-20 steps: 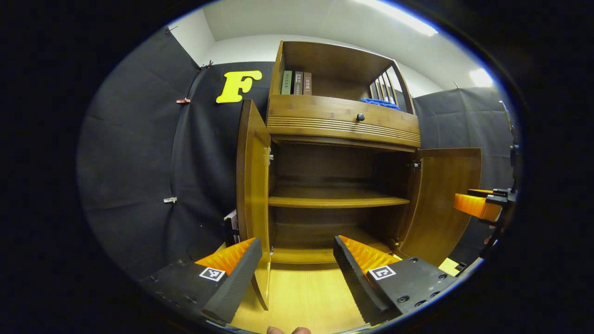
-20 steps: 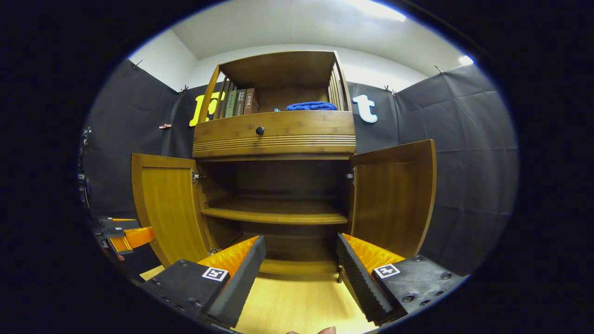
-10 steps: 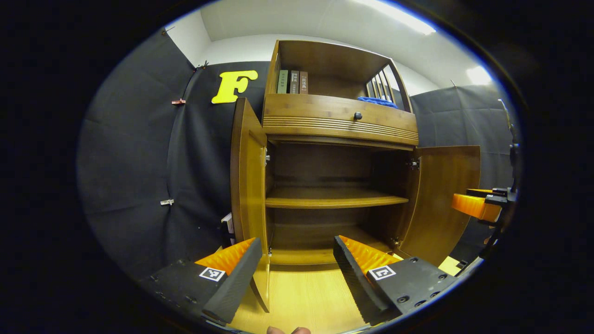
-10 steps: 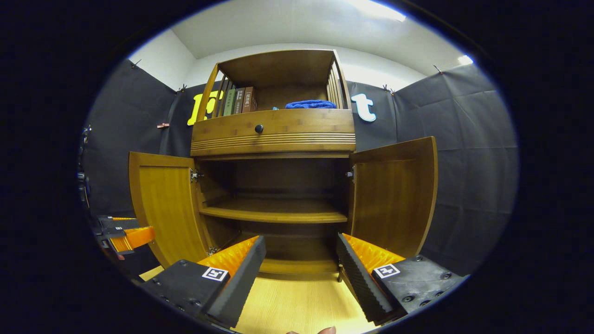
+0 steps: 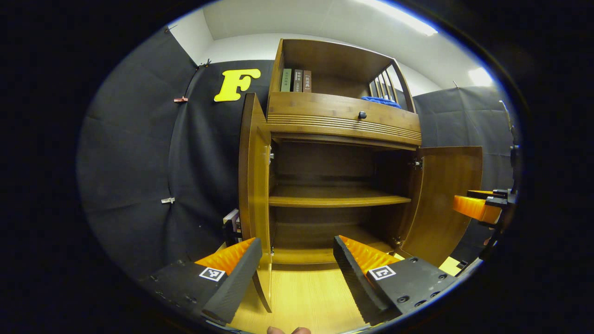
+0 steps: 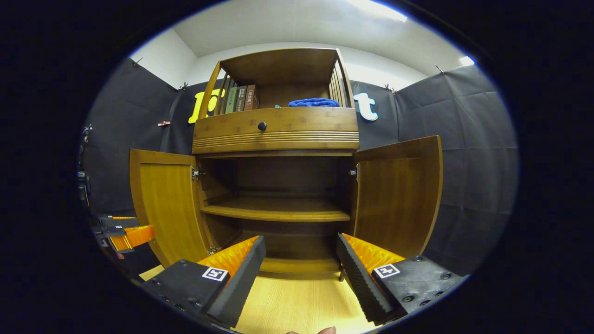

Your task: Open the right door of the double-door shoe cabinet with the right hand, and open the left door with the left hand.

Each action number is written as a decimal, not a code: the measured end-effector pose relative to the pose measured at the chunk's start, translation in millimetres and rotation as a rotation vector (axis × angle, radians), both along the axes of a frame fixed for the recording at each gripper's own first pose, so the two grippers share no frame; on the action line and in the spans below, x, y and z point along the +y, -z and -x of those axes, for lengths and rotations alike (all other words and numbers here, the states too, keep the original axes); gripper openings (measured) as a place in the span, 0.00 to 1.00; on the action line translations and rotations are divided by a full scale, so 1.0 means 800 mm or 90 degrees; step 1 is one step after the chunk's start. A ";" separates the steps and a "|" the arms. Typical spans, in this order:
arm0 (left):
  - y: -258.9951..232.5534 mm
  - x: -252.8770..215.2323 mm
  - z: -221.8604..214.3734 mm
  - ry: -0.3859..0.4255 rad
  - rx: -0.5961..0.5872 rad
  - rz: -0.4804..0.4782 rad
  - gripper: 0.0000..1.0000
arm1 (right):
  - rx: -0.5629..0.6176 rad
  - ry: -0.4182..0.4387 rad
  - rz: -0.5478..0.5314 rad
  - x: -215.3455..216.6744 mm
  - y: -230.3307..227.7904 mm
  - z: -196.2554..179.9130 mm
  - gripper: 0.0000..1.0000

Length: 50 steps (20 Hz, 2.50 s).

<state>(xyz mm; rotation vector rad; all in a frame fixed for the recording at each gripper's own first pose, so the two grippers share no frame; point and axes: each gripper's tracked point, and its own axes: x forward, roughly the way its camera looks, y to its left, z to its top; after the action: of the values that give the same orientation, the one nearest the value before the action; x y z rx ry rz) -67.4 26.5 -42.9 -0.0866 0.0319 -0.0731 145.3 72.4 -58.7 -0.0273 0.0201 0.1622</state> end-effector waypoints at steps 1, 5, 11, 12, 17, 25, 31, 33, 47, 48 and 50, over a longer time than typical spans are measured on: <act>-0.001 0.000 -0.001 0.000 0.000 -0.001 0.96 | -0.001 0.000 0.000 0.001 0.002 -0.003 0.92; 0.000 -0.001 -0.002 0.002 0.000 -0.001 0.96 | 0.001 0.001 0.002 0.000 0.005 -0.006 0.92; 0.000 -0.003 -0.002 0.003 0.002 0.002 0.96 | 0.005 0.004 0.000 -0.002 0.006 -0.010 0.98; -0.001 -0.002 -0.002 0.002 0.001 0.002 0.96 | 0.004 0.006 0.000 -0.003 0.006 -0.009 1.00; -0.002 0.001 0.001 -0.003 -0.001 -0.003 0.96 | 0.001 0.006 -0.002 -0.003 0.005 -0.009 0.98; -0.006 0.000 0.006 -0.010 -0.005 -0.004 0.96 | 0.001 0.003 -0.002 -0.003 0.004 -0.008 0.98; -0.006 -0.001 0.013 -0.015 -0.005 -0.006 0.96 | -0.001 0.004 -0.006 -0.005 0.004 -0.007 0.98; -0.008 -0.003 0.015 -0.015 -0.007 -0.011 0.96 | -0.003 0.004 -0.009 -0.005 0.003 -0.006 0.98; -0.009 -0.031 0.018 -0.017 -0.019 -0.031 0.96 | -0.080 0.088 0.067 -0.052 -0.025 -0.036 0.95; -0.007 -0.034 0.018 -0.020 -0.020 -0.034 0.96 | -0.081 0.100 0.085 -0.058 -0.027 -0.043 0.98; -0.007 -0.035 0.023 -0.030 -0.025 -0.037 0.96 | -0.086 0.112 0.109 -0.067 -0.029 -0.055 0.96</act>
<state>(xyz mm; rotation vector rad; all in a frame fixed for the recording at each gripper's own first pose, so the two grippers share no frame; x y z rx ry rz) -86.0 -1.8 -37.4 -0.0274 -0.0065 -0.0262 189.5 19.1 -35.6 -0.2070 -0.0983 -0.0176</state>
